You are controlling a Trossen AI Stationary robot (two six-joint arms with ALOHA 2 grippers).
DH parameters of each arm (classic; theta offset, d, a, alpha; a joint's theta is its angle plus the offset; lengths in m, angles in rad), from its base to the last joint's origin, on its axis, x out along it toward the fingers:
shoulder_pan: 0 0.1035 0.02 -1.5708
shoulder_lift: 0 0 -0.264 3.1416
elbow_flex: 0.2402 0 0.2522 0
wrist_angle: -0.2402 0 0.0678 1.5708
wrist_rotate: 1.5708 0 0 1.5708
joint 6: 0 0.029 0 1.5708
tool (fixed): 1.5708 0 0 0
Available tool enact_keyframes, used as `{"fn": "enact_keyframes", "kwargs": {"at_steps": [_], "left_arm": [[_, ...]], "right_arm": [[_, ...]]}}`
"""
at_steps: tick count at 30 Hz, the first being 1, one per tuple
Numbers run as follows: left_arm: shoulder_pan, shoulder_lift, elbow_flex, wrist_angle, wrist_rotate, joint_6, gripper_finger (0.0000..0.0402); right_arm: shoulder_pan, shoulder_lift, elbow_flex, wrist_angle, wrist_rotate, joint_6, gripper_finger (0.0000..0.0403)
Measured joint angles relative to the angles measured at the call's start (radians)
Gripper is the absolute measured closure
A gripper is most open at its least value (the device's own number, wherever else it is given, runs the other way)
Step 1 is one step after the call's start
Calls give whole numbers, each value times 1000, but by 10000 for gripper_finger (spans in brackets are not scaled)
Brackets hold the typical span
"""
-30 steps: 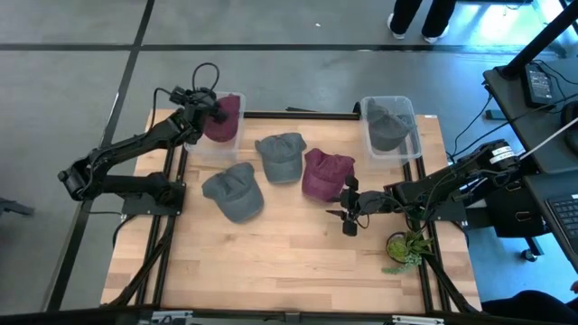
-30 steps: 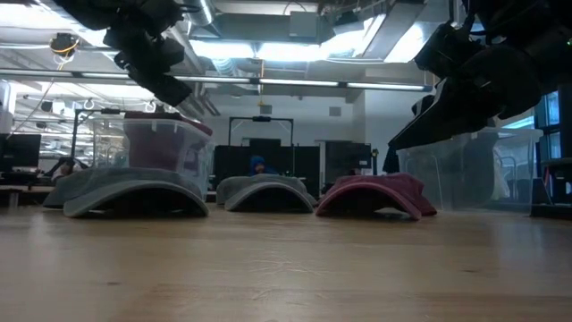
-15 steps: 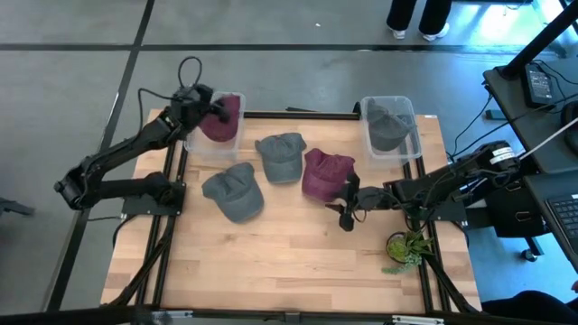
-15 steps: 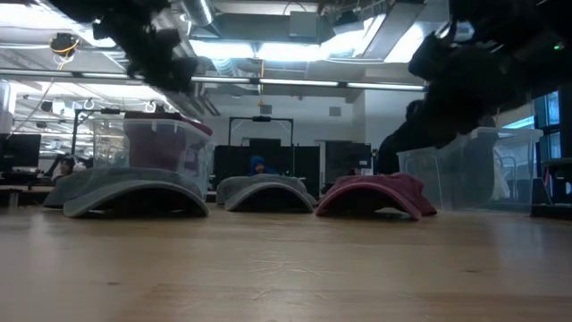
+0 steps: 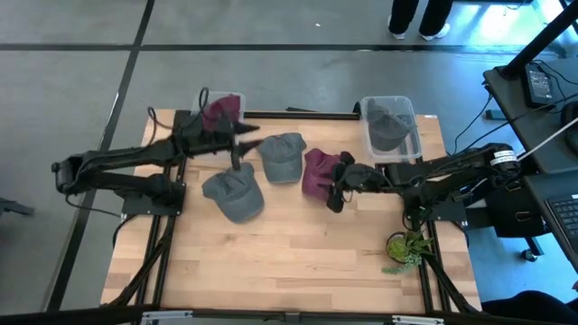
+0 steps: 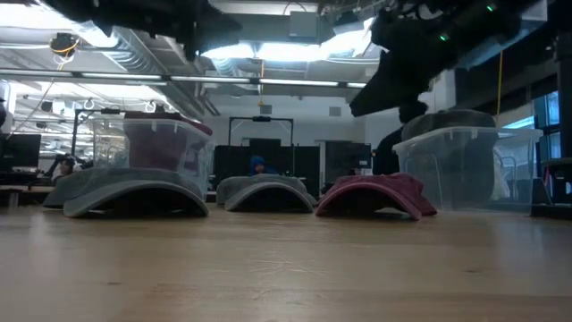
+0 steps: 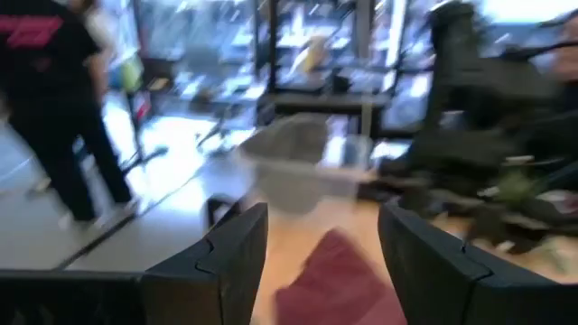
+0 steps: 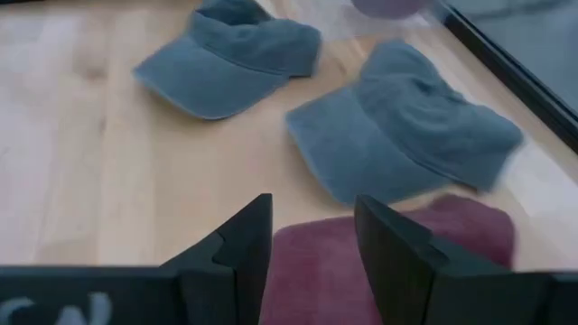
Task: Pick & Place hat
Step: Put the red cap into the left transparent bin
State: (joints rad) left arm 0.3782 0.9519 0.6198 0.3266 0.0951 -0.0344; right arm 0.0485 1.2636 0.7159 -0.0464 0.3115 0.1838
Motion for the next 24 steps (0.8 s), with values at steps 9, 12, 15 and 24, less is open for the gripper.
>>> {"fn": "enact_keyframes", "kwargs": {"at_steps": [9,12,15,24], "left_arm": [[-239,21,-92,142,-8,-15,195],[-294,40,-92,169,-12,-6,194],[-335,68,-92,226,-27,10,194],[-367,139,-92,254,-102,48,194]], "right_arm": [[-122,0,106,-208,-37,41,244],[-185,0,106,-231,-97,47,236],[-263,0,106,-239,-145,79,210],[-438,16,106,-221,-155,7,141]]}}
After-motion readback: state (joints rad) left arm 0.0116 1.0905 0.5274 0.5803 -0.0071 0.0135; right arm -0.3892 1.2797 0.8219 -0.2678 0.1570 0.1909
